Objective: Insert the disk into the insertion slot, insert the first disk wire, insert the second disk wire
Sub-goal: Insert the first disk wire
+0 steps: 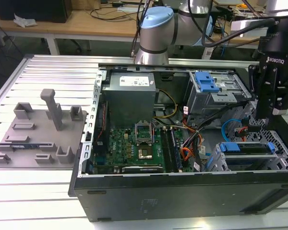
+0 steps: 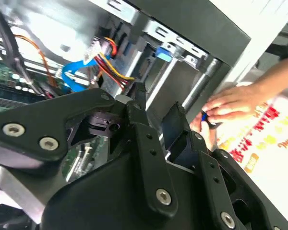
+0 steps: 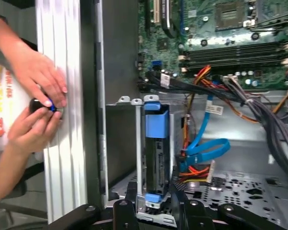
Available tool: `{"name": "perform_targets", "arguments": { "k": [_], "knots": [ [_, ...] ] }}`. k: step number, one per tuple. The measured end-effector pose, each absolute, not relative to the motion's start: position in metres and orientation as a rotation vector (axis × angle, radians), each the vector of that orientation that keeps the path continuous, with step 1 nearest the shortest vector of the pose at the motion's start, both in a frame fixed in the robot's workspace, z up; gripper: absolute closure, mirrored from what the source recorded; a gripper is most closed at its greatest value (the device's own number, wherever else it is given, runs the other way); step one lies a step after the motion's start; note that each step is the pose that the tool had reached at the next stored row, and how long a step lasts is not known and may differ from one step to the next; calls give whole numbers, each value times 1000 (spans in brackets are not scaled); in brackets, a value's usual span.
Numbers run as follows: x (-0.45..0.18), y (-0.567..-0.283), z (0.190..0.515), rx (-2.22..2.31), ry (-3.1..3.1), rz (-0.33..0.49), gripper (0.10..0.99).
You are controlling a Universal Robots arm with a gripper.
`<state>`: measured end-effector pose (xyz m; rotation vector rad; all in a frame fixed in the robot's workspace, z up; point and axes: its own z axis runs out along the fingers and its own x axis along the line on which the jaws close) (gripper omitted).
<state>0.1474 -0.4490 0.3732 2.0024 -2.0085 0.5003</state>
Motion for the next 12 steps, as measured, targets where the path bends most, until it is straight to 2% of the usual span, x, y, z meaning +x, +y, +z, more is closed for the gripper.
{"name": "perform_targets", "arguments": {
  "k": [5, 12],
  "knots": [
    [147, -448, 370, 1950, -2057, 510, 678],
    [142, -438, 365, 1953, -2087, 562, 678]
  ]
}}
